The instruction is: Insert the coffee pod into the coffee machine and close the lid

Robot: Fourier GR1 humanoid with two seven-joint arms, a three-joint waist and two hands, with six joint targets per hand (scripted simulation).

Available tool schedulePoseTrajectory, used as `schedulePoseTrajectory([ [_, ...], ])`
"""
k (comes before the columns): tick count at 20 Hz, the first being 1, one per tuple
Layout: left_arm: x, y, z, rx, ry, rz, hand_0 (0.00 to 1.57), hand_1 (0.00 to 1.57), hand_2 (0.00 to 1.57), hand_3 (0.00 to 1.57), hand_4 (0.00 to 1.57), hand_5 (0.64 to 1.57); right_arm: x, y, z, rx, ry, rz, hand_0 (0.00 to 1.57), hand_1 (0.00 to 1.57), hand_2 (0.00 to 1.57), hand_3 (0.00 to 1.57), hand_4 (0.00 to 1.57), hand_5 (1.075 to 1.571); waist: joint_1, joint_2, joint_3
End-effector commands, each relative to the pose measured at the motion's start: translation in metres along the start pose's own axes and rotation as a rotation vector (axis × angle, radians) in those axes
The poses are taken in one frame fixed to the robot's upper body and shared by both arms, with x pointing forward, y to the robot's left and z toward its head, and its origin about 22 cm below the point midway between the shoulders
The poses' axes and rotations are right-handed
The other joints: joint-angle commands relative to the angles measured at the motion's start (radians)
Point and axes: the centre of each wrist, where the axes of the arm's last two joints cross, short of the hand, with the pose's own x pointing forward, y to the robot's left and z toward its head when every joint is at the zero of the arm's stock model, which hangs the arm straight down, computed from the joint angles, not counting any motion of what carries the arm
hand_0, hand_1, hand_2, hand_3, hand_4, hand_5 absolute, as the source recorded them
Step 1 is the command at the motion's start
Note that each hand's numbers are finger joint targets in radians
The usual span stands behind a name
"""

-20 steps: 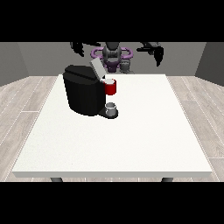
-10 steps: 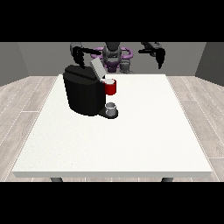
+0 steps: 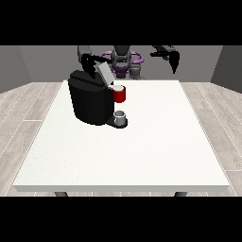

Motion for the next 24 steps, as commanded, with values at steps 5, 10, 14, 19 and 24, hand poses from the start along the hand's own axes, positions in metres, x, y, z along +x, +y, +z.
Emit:
schedulePoseTrajectory([
  [5,-0.008,-0.008,0.007,0.009,-0.026,-0.028,0.0,0.0,0.0,0.0,0.0,1.571,0.02,0.013,-0.025,0.022,-0.04,0.039,0.0,0.0,0.0,0.0,0.0,1.571,0.014,0.059,0.0016],
  [10,-0.001,0.011,0.007,0.037,-0.034,-0.016,0.0,0.0,0.0,0.0,0.0,1.571,0.008,-0.002,-0.021,0.055,-0.035,0.02,0.0,0.0,0.0,0.0,0.0,1.571,-0.01,0.056,0.0017],
  [14,0.022,0.016,-0.018,0.06,-0.07,-0.047,0.0,0.0,0.0,0.0,0.0,1.571,0.027,0.028,-0.036,0.082,-0.076,0.045,0.0,0.0,0.0,0.0,0.0,1.571,-0.017,0.097,0.0016],
  [19,0.003,0.027,-0.002,0.076,-0.016,-0.039,0.0,0.0,0.0,0.0,0.14,1.571,0.02,0.047,-0.031,0.114,-0.04,0.057,0.0,0.0,0.0,0.0,0.18,1.571,-0.029,0.033,0.0015],
  [24,-0.008,0.013,0.004,0.073,0.005,-0.022,0.0,0.0,0.0,0.0,0.16,1.571,0.03,0.051,-0.038,0.146,-0.064,0.093,0.0,0.0,0.0,0.0,0.0,1.571,-0.014,0.031,0.0016],
])
